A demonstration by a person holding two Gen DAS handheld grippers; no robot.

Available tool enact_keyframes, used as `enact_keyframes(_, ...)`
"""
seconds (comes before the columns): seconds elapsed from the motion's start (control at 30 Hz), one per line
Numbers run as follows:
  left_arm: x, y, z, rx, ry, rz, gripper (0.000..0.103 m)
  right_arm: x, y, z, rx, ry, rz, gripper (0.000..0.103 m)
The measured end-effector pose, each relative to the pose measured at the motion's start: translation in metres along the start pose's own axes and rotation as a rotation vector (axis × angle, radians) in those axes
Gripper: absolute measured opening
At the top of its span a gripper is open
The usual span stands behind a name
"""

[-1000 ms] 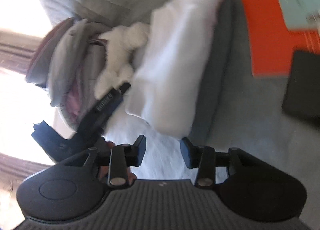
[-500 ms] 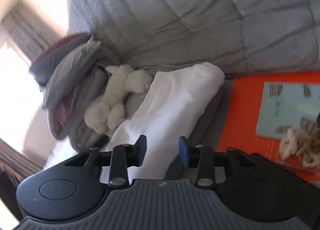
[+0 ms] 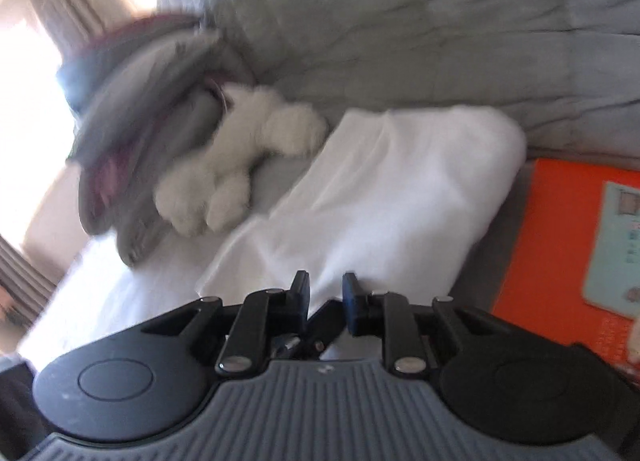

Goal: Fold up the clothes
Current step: 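Lower the sweatshirt onto the grey folded garment and open both grippers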

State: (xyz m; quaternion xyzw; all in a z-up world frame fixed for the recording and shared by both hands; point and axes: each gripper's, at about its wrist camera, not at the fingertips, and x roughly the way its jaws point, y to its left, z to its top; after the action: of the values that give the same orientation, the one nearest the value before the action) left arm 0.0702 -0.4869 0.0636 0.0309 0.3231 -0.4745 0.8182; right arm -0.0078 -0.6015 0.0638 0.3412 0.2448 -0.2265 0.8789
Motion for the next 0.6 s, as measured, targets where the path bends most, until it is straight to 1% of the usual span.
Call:
enact_keyframes(0.07, -0.003, 0.002, 0.001, 0.021, 0.006, -0.027, 0.043, 0.007, -0.003, 0.000, 0.038, 0.004, 0.007, 0.018)
enact_keyframes(0.1, -0.004, 0.002, 0.003, 0.033, 0.003, -0.017, 0.044, 0.007, -0.005, 0.001, 0.050, 0.005, 0.006, 0.018)
enact_keyframes(0.17, -0.007, 0.000, 0.006, 0.057, -0.007, 0.026, 0.047, 0.005, -0.009, 0.003, 0.069, 0.003, 0.012, 0.018)
enact_keyframes(0.2, -0.009, -0.001, 0.008, 0.068, -0.012, 0.047, 0.047, 0.003, -0.011, 0.003, 0.078, -0.006, 0.014, 0.018)
enact_keyframes(0.27, -0.007, 0.004, 0.011, 0.056, -0.005, 0.109, 0.046, 0.001, -0.013, 0.005, 0.097, -0.022, 0.003, 0.018)
enact_keyframes(0.33, -0.001, 0.013, 0.011, 0.019, 0.017, 0.127, 0.046, -0.004, -0.015, 0.007, 0.120, -0.034, 0.002, 0.018)
enact_keyframes(0.37, 0.001, 0.015, 0.011, 0.017, 0.022, 0.132, 0.047, -0.007, -0.015, 0.009, 0.124, -0.035, 0.003, 0.022)
enact_keyframes(0.43, 0.002, 0.011, 0.013, 0.052, 0.026, 0.153, 0.047, -0.014, -0.011, 0.012, 0.087, -0.028, -0.010, 0.028)
enact_keyframes(0.5, 0.002, 0.007, 0.016, 0.075, 0.032, 0.183, 0.050, -0.023, -0.009, 0.015, 0.047, -0.044, -0.052, 0.030)
enact_keyframes(0.57, 0.003, 0.009, 0.017, 0.051, 0.036, 0.211, 0.055, -0.030, -0.011, 0.015, 0.037, -0.068, -0.108, 0.042)
enact_keyframes(0.6, 0.003, 0.010, 0.017, 0.032, 0.037, 0.220, 0.056, -0.032, -0.012, 0.015, 0.038, -0.072, -0.132, 0.043)
